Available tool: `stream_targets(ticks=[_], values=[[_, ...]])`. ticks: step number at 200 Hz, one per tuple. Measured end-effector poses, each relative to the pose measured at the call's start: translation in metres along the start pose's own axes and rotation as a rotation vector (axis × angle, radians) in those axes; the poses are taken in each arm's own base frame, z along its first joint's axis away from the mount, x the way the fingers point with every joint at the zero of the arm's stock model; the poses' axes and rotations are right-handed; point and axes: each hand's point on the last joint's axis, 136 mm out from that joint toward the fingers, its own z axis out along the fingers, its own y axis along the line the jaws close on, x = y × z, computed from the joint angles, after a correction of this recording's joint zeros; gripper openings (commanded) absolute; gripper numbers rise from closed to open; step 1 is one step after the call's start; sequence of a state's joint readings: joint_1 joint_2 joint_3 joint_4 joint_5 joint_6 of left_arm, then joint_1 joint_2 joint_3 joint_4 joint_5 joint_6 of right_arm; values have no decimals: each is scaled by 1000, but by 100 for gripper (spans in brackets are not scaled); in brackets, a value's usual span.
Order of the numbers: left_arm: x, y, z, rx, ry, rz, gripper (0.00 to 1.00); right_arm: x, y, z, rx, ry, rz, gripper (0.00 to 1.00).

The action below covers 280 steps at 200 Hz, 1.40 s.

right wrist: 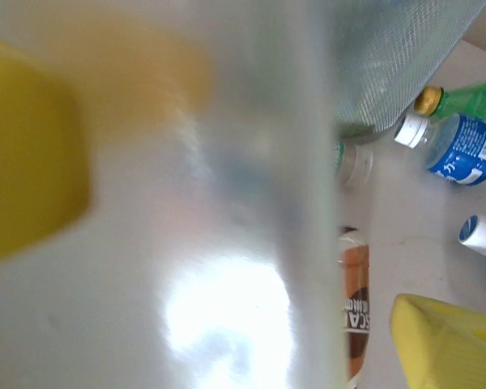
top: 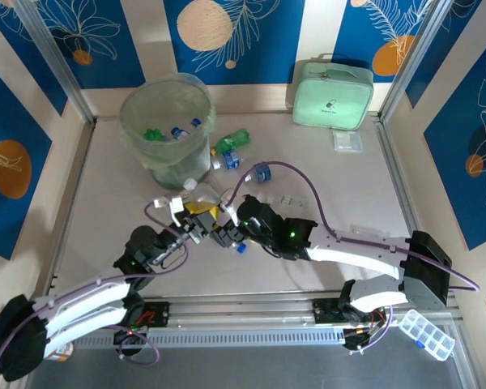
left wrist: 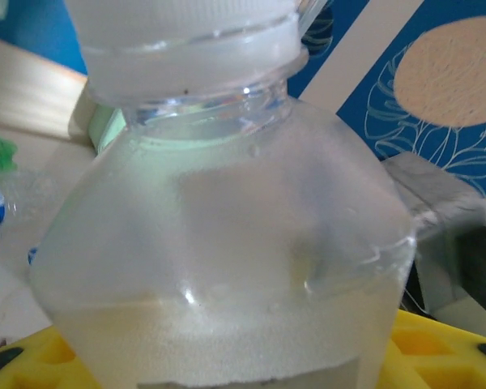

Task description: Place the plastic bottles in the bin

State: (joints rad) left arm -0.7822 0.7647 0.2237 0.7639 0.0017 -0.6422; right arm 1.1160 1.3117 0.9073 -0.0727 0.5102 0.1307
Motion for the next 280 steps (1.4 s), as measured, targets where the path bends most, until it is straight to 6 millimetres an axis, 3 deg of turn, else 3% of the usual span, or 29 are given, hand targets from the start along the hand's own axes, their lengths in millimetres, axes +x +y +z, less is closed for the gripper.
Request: stream_targets(ticks=[46,67,91,125,143,161,182,201,222,248,280], values=[[-26,15,-28,-139,-87,70,46,-25,9,-23,-87,-78,9,95],[-30,27,-36,-233,-73,108,39,-33,-4,-41,-80,-144,31,95],[-40,32,-42,-325,-42,144,35,-25,-23,-49,-37,-172,65,93],[-67,19,-43,-371,-15,158,35,5,-57,-46,102,-154,133,91],[-85,4,-34,-386,24,162,35,18,-72,-45,167,-141,179,90],[-110,-15,-18,-393,55,165,35,18,-83,-48,214,-162,209,89],[-140,-32,0,-407,69,175,35,16,-87,-50,233,-183,233,89],[-167,-37,19,-443,82,176,35,15,-89,-50,250,-190,247,89],[-204,-24,33,-510,60,155,34,16,-89,-50,262,-189,247,89],[-252,6,49,-590,19,94,33,16,-89,-49,272,-192,246,89],[-284,51,74,-648,21,29,32,16,-87,-49,283,-192,237,89]])
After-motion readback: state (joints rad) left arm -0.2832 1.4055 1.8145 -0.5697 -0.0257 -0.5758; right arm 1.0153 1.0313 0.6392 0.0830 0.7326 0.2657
